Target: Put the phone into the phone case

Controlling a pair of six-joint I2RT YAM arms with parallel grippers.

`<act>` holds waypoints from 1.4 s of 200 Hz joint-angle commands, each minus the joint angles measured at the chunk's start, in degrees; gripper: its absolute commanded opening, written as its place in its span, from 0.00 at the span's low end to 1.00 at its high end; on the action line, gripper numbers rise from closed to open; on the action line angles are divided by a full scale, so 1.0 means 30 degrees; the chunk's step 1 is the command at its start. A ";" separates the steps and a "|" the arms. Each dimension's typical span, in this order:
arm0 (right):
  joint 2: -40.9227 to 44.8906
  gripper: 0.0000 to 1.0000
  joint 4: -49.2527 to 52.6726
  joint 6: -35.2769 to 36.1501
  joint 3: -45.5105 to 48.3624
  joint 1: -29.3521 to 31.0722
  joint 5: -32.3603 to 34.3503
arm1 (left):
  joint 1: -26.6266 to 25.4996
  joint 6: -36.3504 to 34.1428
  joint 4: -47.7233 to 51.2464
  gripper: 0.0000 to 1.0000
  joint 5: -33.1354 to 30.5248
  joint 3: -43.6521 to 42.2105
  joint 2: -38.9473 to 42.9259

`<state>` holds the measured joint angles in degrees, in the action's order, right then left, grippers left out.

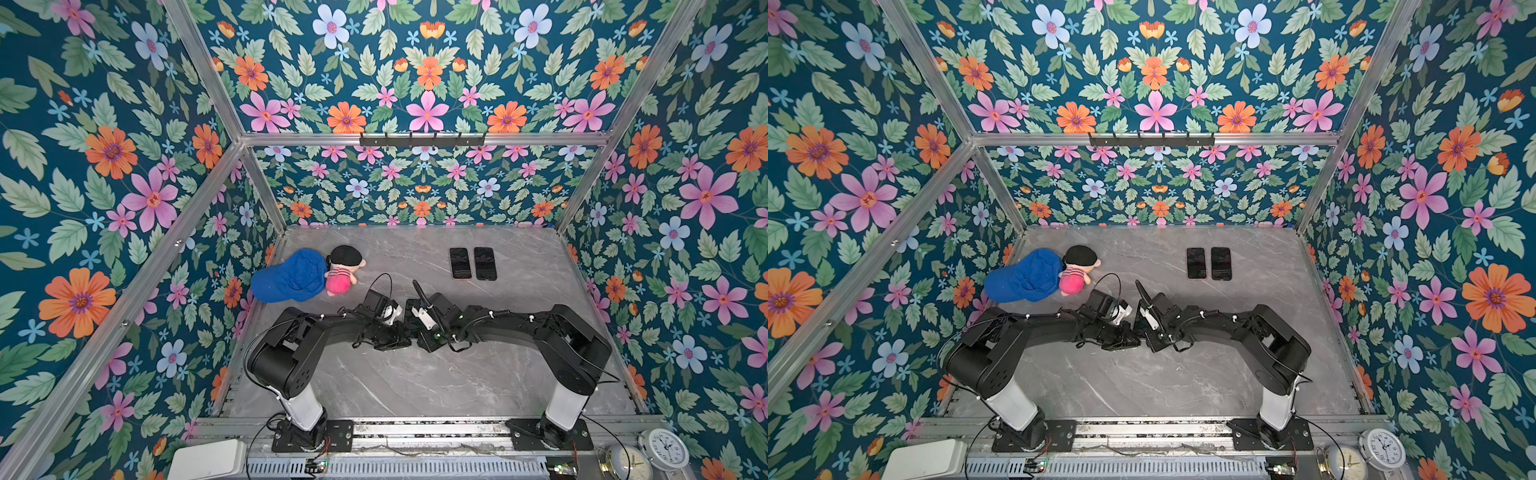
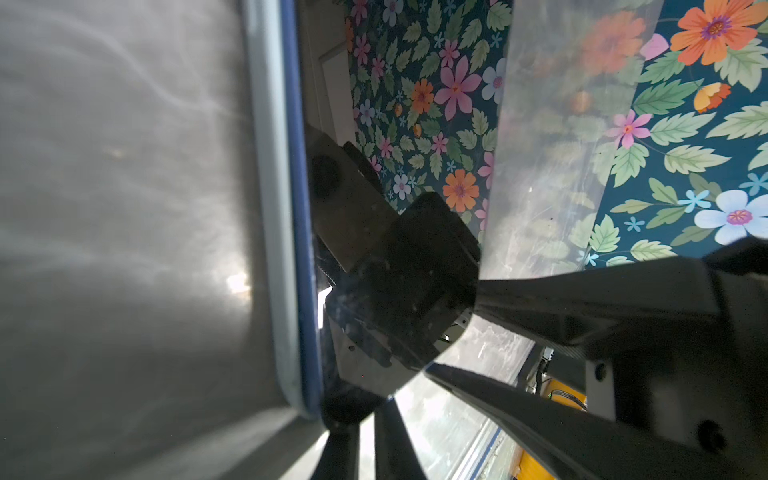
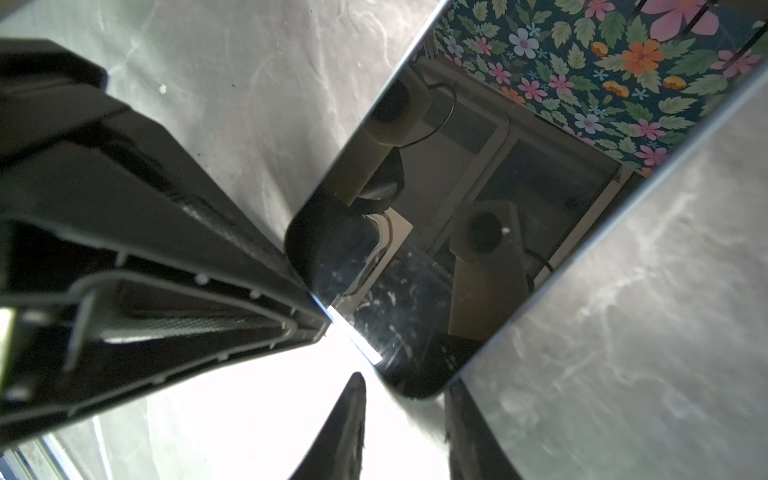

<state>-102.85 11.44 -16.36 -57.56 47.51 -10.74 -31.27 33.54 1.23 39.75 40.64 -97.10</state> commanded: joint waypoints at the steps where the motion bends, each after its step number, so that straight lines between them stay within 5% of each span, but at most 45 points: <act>1: 0.0191 0.34 0.0605 -0.0022 0.0142 0.0042 0.0028 | 0.0029 -0.0125 0.1317 0.13 -0.2613 -0.0326 0.0305; 58: 0.1890 0.44 0.0491 -0.2396 0.0328 -0.0042 -0.0101 | 0.0044 0.0648 0.1596 0.28 -0.3526 -0.0549 0.3258; 114: 0.1900 0.45 -0.2065 -0.7566 0.1000 -0.0862 -0.2169 | 0.0116 0.0869 0.0806 0.36 -0.3463 -0.0213 0.2083; 217: 0.0433 0.47 -0.1338 -0.6824 0.0457 -0.1084 -0.1965 | 0.0195 0.0429 0.0892 0.15 -0.3562 -0.0066 0.1108; 280: 0.0066 0.48 -0.0659 -0.6547 0.0118 -0.1187 -0.1291 | 0.0198 0.0538 0.0599 0.13 -0.3514 -0.0594 0.1085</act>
<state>-102.08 7.31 -36.77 -56.60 43.92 -16.25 -30.46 35.68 -1.17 31.70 39.83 -93.17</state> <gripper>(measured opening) 0.474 0.134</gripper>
